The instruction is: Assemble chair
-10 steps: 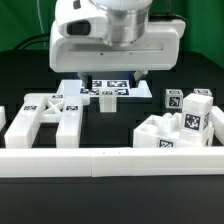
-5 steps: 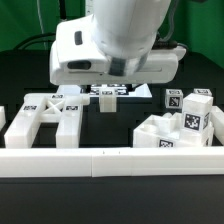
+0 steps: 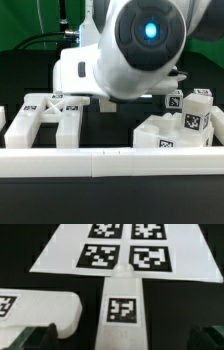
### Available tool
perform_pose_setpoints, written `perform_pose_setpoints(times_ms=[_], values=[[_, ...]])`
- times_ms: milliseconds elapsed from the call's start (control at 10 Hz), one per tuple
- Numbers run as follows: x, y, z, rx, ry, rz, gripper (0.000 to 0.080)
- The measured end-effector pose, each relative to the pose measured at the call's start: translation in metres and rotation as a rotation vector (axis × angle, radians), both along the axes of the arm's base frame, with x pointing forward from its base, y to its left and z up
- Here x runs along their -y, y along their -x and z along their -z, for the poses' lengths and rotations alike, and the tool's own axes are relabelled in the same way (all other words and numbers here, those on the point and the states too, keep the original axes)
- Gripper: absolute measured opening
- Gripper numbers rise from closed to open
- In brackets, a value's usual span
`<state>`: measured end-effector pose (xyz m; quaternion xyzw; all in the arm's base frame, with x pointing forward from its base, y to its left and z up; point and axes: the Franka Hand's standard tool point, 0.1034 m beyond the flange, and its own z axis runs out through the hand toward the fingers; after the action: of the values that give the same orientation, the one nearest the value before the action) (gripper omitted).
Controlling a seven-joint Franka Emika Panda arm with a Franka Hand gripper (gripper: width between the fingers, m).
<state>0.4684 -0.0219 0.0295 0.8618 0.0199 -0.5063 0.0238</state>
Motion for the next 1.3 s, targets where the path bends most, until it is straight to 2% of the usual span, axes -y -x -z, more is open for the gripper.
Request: perform_pose_setpoints(times_ms=[300, 700, 1200, 1300], values=[[0.001, 0.000, 0.002, 0.010, 0.001, 0.003, 0.0649], [-0.007, 0.001, 0.015, 0.033, 0.006, -0.003, 0.0649], [-0.001, 0.003, 0.020, 0.042, 0.007, 0.006, 0.0623], [0.000, 0.004, 0.021, 0.041, 0.007, 0.007, 0.0450]])
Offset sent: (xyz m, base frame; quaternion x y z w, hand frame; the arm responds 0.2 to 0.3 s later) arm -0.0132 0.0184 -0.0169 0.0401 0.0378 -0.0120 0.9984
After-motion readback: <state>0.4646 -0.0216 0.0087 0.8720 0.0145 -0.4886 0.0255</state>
